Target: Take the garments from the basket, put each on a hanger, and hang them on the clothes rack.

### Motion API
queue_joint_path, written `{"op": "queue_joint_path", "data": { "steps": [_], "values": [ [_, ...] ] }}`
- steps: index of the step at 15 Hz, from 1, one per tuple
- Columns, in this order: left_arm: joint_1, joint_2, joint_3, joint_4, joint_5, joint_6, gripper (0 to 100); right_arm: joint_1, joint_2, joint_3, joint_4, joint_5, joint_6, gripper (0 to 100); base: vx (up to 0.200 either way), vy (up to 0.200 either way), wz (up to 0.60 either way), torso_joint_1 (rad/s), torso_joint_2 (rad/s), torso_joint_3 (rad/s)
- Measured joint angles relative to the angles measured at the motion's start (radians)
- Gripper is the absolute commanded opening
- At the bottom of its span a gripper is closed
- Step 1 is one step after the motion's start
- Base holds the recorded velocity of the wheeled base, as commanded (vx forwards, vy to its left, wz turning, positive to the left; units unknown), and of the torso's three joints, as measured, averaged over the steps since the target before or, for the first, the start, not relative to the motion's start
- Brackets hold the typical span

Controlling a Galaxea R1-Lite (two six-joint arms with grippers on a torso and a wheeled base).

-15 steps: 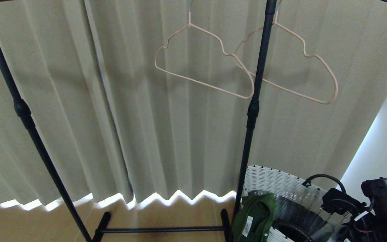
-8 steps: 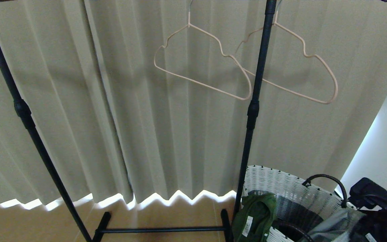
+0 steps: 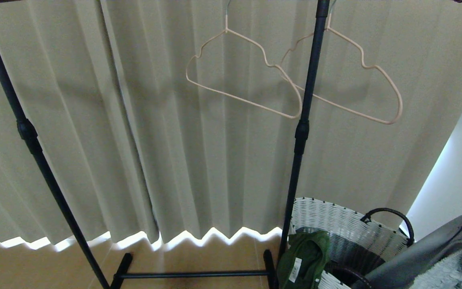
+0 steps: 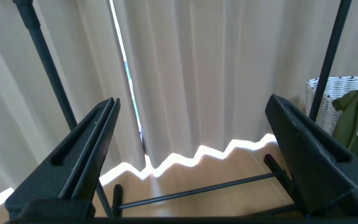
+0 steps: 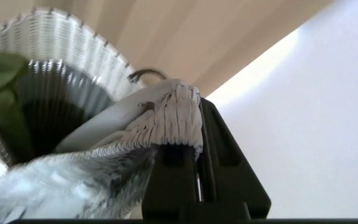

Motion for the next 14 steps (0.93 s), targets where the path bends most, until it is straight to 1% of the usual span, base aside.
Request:
{"op": "queue_joint_path", "data": {
  "steps": [9,14],
  "values": [
    [0.000,0.000,0.000,0.000,0.000,0.000,100,0.000,-0.043,0.009,0.001,0.000,-0.001,0,-0.200,0.000,0.00,0.001,0.00,0.002],
    [0.000,0.000,0.000,0.000,0.000,0.000,100,0.000,-0.044,0.009,0.001,0.000,-0.001,0,0.000,0.000,0.00,0.000,0.00,0.000]
  ]
}}
